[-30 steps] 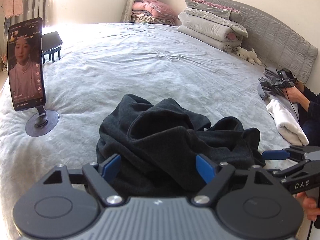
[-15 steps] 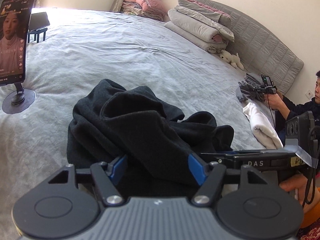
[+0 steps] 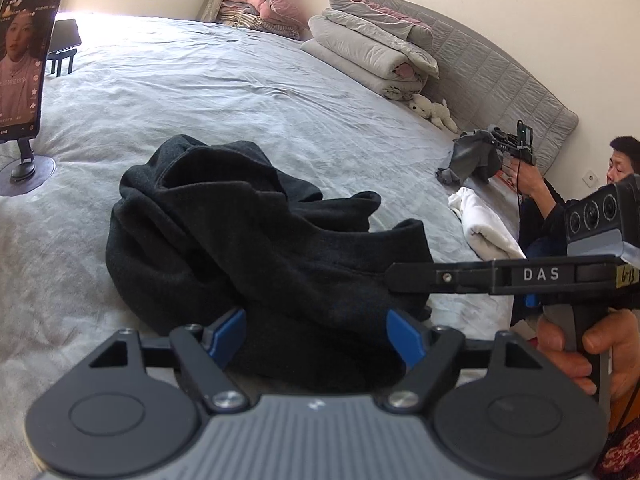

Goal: Fold clothes

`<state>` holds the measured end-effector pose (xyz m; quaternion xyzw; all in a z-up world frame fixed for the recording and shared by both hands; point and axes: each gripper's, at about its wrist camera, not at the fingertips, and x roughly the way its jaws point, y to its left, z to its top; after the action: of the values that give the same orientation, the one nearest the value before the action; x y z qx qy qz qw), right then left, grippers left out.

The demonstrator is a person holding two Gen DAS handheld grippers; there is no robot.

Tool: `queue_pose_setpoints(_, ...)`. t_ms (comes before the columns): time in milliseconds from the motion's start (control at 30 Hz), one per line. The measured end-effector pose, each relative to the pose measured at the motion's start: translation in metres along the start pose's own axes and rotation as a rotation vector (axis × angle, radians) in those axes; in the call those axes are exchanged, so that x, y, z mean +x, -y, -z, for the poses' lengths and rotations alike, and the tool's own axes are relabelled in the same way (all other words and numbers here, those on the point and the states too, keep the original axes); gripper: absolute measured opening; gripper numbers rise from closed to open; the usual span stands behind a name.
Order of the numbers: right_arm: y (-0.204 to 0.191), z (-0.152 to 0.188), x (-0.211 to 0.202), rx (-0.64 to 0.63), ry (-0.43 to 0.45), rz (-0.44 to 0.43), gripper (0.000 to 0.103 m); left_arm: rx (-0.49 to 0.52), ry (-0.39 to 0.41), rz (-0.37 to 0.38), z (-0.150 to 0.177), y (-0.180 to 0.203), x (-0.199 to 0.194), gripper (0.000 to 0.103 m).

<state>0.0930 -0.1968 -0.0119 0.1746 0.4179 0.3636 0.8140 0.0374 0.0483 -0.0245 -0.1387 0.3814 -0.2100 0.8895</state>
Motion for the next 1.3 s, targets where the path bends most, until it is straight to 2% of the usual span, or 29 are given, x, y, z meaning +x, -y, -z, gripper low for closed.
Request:
queue_pose_setpoints(100,-0.017,-0.003,-0.004,0.003,0.005,-0.071,0.016,0.033,0.008,0.025,0.008,0.011,-0.007,0.081)
queue_pose_setpoints(300,-0.050,-0.008,0.002,-0.015,-0.017,-0.144,0.016,0.013,0.079,0.051,0.015,0.021,-0.019,0.082)
queue_pose_setpoints(467,-0.071,-0.012,0.010,-0.033,-0.040,-0.170,0.016,-0.041,0.208,-0.010,0.021,0.021,-0.022,0.080)
queue_pose_setpoints(533,-0.074,-0.014,0.013,-0.042,-0.043,-0.160,0.016,-0.053,0.256,-0.036,0.022,0.020,-0.020,0.066)
queue_pose_setpoints(600,-0.072,-0.015,0.016,-0.038,-0.053,-0.143,0.017,-0.063,0.248,-0.071,0.023,0.016,-0.012,0.030)
queue_pose_setpoints(633,-0.070,-0.015,0.017,-0.036,-0.058,-0.135,0.020,-0.067,0.243,-0.089,0.023,0.014,-0.008,0.022)
queue_pose_setpoints(700,-0.066,-0.015,0.020,-0.032,-0.068,-0.126,0.020,-0.094,0.216,-0.111,0.024,0.008,-0.004,0.016)
queue_pose_setpoints(733,-0.064,-0.015,0.020,-0.030,-0.070,-0.124,0.022,-0.100,0.209,-0.118,0.026,0.005,-0.004,0.015)
queue_pose_setpoints(800,-0.060,-0.017,0.019,-0.030,-0.055,-0.123,0.034,-0.103,0.201,-0.137,0.029,0.001,-0.005,0.014)
queue_pose_setpoints(833,-0.058,-0.019,0.017,-0.029,-0.041,-0.123,0.050,-0.102,0.199,-0.141,0.031,0.000,-0.007,0.013)
queue_pose_setpoints(867,-0.056,-0.021,0.015,-0.030,-0.024,-0.117,0.058,-0.103,0.194,-0.138,0.033,-0.001,-0.010,0.013)
queue_pose_setpoints(933,-0.052,-0.027,0.012,-0.043,0.009,-0.097,0.059,-0.106,0.182,-0.130,0.037,-0.005,-0.016,0.013)
queue_pose_setpoints(1033,-0.051,-0.035,0.018,-0.108,0.045,-0.014,0.059,-0.121,0.173,-0.124,0.045,-0.008,-0.024,0.013)
queue_pose_setpoints(1100,-0.048,-0.039,0.032,-0.150,0.039,0.041,0.059,-0.140,0.170,-0.121,0.049,-0.011,-0.027,0.013)
queue_pose_setpoints(1300,-0.049,-0.044,0.081,-0.273,-0.015,0.133,0.059,-0.191,0.152,-0.111,0.058,-0.023,-0.034,0.012)
